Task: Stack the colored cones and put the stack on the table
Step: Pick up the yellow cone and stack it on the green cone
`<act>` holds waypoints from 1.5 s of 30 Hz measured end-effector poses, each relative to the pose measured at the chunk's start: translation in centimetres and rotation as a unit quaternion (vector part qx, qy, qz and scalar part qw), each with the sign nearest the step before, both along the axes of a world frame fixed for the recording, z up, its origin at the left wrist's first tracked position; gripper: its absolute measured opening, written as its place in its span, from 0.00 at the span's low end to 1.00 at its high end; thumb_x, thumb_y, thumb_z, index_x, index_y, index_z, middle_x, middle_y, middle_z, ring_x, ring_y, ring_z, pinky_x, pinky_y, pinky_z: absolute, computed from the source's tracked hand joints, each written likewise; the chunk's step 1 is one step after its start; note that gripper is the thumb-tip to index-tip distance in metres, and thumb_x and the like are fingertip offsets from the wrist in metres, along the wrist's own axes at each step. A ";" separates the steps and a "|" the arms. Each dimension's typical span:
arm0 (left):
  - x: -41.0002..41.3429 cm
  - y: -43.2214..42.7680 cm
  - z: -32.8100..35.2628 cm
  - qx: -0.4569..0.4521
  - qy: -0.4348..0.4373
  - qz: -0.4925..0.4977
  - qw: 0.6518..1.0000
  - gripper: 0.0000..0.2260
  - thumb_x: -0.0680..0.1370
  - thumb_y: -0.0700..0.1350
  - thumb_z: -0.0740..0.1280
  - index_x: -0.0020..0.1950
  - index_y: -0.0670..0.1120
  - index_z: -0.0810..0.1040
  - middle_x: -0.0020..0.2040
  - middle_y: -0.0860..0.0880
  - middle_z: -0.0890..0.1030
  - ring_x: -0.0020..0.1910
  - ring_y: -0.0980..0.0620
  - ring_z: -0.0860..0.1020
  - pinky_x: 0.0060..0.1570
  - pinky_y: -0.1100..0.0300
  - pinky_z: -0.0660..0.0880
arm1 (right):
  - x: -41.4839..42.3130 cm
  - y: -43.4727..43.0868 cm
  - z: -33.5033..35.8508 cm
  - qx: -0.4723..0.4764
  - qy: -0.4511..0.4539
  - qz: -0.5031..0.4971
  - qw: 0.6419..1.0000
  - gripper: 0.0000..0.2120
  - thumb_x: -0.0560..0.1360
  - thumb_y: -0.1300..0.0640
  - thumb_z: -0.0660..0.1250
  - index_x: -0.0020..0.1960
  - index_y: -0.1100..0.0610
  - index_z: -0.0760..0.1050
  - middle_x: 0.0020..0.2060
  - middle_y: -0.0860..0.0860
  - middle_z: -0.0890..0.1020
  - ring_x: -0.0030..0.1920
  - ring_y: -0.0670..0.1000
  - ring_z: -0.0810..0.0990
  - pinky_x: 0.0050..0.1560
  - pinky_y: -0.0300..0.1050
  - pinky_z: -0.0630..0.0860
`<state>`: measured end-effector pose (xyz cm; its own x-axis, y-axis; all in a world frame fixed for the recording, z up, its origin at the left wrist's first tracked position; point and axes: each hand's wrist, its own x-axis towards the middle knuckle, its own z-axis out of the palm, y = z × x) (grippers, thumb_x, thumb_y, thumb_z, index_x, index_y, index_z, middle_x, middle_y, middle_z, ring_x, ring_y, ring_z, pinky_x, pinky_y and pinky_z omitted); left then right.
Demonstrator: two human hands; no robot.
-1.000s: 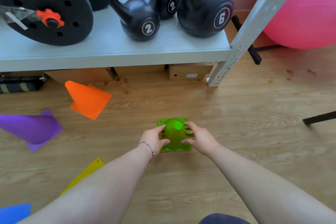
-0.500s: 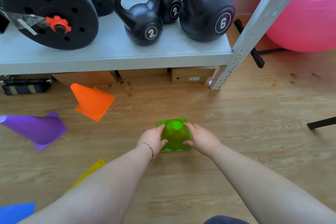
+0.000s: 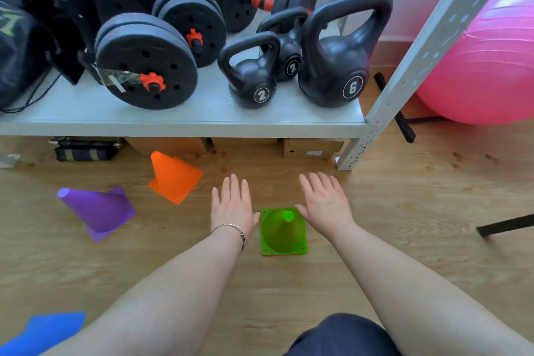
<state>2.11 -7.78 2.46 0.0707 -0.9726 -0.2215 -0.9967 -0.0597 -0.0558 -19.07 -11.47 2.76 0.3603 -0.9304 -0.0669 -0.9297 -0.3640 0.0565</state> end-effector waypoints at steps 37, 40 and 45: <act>21.2 21.1 -4.6 0.116 0.039 0.294 0.948 0.33 0.78 0.53 0.62 0.79 0.48 0.50 0.80 0.46 0.53 0.78 0.47 0.55 0.74 0.49 0.57 | 25.0 8.6 -3.5 0.230 0.010 0.246 0.942 0.33 0.72 0.47 0.72 0.72 0.52 0.63 0.67 0.53 0.71 0.66 0.58 0.70 0.63 0.53 0.69; 20.4 21.5 -6.9 0.143 0.069 0.283 0.946 0.34 0.78 0.52 0.64 0.78 0.48 0.50 0.79 0.47 0.55 0.77 0.46 0.57 0.74 0.49 0.58 | 25.8 9.7 -6.2 0.268 0.022 0.250 0.930 0.30 0.71 0.47 0.73 0.69 0.51 0.65 0.64 0.53 0.73 0.64 0.59 0.72 0.59 0.54 0.71; 19.2 21.3 -9.7 0.167 0.111 0.264 0.944 0.32 0.76 0.55 0.66 0.76 0.51 0.56 0.74 0.49 0.65 0.74 0.47 0.62 0.71 0.50 0.61 | 26.8 10.7 -9.1 0.353 0.038 0.237 0.904 0.38 0.72 0.51 0.74 0.75 0.49 0.57 0.66 0.55 0.73 0.64 0.61 0.74 0.57 0.56 0.76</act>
<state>21.36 13.55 -7.25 0.4410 -0.6886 -0.5756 -0.8226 -0.5667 0.0477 7.76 -0.75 -6.36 0.6773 -0.3891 -0.6244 -0.6630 -0.6908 -0.2887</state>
